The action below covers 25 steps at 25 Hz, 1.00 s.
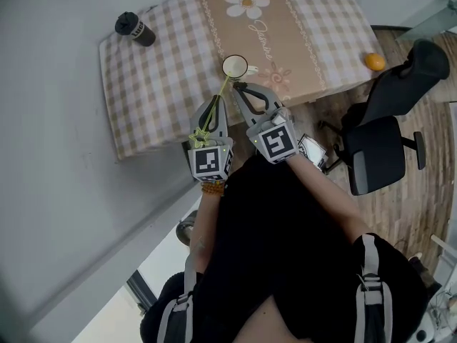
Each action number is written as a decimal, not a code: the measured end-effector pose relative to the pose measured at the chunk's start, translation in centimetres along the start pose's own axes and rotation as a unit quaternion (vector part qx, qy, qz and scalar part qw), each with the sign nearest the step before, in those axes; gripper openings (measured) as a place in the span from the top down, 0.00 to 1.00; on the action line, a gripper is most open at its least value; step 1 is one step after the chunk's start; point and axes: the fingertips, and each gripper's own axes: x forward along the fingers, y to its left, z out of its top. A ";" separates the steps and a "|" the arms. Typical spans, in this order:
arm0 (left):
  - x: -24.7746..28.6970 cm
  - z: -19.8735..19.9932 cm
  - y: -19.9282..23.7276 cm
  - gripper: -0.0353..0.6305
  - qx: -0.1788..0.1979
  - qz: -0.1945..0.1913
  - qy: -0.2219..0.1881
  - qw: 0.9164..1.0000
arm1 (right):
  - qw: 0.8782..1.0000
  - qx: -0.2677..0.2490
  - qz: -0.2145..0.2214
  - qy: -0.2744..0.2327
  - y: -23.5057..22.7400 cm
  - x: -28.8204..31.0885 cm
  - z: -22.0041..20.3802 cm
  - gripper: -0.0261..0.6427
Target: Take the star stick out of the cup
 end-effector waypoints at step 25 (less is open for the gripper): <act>0.0 -0.9 0.5 0.92 -0.005 -0.006 0.003 1.000 | 1.000 0.003 -0.007 -0.002 0.3 -0.1 -0.6 0.95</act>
